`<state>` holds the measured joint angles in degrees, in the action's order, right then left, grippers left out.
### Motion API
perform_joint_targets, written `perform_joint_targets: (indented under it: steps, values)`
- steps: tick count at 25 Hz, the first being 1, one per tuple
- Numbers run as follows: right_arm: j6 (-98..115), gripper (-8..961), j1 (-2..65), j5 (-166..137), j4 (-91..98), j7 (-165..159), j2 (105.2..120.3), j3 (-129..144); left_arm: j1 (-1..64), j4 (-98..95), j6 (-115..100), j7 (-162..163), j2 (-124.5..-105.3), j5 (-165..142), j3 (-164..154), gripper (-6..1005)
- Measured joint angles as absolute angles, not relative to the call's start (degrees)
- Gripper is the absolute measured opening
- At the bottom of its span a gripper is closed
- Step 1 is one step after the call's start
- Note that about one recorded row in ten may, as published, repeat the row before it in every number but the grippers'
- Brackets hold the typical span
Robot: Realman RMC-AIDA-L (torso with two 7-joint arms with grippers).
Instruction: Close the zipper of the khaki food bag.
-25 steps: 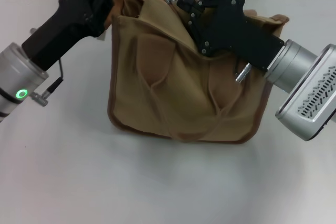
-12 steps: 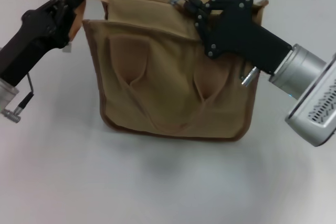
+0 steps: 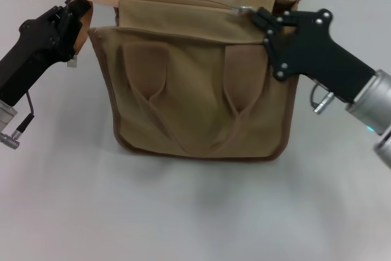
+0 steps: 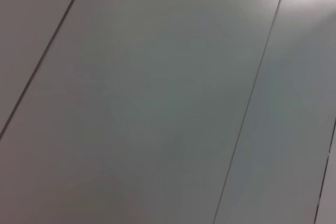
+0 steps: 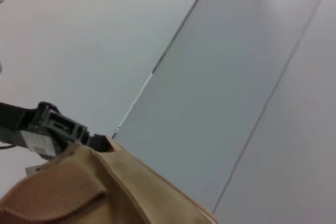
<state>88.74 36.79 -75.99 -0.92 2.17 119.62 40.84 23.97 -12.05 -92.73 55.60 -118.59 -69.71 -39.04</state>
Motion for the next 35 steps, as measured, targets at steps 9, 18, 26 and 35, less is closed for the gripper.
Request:
perform_joint_targets:
  steps: [9,18,26,35]
  values:
    - [90.5,1,32.5,-76.0,3.6,-7.7,119.45,41.0,24.3,-12.0,-92.0,55.6,-118.56,-70.0,-39.5,126]
    - [93.1,68,30.6,-75.7,5.7,-24.3,119.42,40.4,24.5,-14.8,-96.6,56.1,-118.52,-71.3,-42.6,147]
    - [96.6,271,28.5,-76.1,10.9,-39.1,119.29,40.9,24.4,-17.0,-109.1,58.1,-118.46,-71.5,-42.5,291]
    - [102.8,499,26.2,-82.1,16.6,-49.3,119.24,41.2,19.7,-25.7,-112.1,58.1,-117.81,-73.2,-52.9,603]
